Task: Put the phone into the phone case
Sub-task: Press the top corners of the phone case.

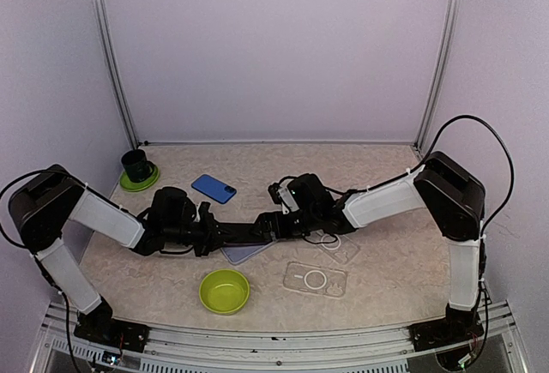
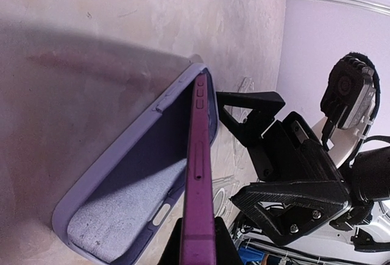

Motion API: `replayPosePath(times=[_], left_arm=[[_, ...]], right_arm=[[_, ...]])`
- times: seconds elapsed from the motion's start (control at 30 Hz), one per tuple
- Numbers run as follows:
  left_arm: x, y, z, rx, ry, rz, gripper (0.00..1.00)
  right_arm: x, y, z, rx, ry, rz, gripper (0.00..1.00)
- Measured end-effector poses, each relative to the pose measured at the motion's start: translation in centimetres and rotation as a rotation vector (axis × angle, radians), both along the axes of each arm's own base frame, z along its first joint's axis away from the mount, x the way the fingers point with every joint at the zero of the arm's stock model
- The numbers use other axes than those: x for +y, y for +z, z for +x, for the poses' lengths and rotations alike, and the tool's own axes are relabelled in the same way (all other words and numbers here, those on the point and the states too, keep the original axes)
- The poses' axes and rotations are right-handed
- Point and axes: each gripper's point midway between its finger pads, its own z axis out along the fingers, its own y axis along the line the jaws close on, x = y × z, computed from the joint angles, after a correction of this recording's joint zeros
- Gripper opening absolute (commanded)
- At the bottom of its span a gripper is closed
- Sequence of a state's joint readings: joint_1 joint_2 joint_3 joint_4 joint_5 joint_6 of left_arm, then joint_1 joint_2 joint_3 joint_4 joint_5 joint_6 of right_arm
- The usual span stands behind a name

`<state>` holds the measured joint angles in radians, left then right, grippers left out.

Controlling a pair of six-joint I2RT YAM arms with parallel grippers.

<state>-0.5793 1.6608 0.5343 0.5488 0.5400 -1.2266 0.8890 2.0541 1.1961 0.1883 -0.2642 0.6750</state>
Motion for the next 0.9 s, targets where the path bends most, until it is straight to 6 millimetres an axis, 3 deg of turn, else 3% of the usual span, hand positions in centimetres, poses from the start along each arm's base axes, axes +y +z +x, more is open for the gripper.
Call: replayPosePath(times=[0.9], left_arm=[[-0.96,-1.03,-0.21,0.015,0.056,-0.117,0.00]], right_arm=[[0.33,-0.03,-0.34,-0.007,-0.012,0.007,0.99]])
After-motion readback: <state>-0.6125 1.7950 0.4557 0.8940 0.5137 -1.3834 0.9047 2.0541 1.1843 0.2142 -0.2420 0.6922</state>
